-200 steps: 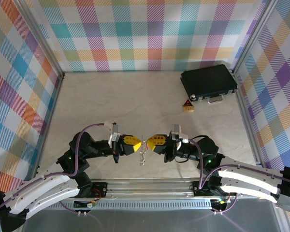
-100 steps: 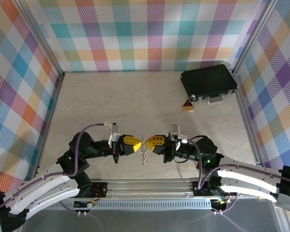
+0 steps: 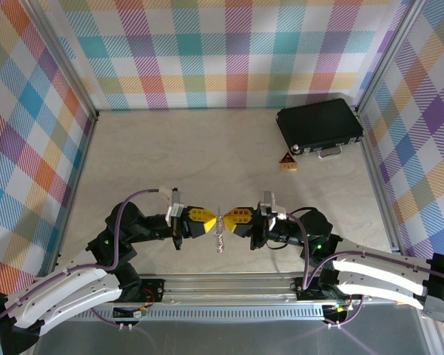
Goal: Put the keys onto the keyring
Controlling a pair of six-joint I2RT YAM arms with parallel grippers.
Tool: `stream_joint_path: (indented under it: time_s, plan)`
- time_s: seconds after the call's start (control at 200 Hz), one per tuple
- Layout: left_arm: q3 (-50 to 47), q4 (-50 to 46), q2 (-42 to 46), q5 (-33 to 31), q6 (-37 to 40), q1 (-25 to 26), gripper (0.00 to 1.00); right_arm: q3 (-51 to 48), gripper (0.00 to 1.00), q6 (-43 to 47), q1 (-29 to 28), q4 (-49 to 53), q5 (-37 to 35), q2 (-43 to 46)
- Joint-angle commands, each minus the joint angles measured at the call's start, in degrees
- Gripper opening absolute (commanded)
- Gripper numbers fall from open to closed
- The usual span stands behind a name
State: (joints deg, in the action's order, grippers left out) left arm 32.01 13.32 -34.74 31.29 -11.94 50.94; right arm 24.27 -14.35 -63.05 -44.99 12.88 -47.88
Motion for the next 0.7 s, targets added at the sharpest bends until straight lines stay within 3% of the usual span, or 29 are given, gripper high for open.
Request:
stream_joint_path:
  time_s: [0.0,0.695]
  plan:
    - [0.0,1.0,0.7,1.0,1.0,0.7,0.00,1.5,0.00,-0.1,-0.3,-0.9,1.4,-0.3]
    - [1.7,-2.7,0.8,1.5,1.8,0.7,0.00,2.7,0.00,1.4,-0.3,0.9,5.0,-1.0]
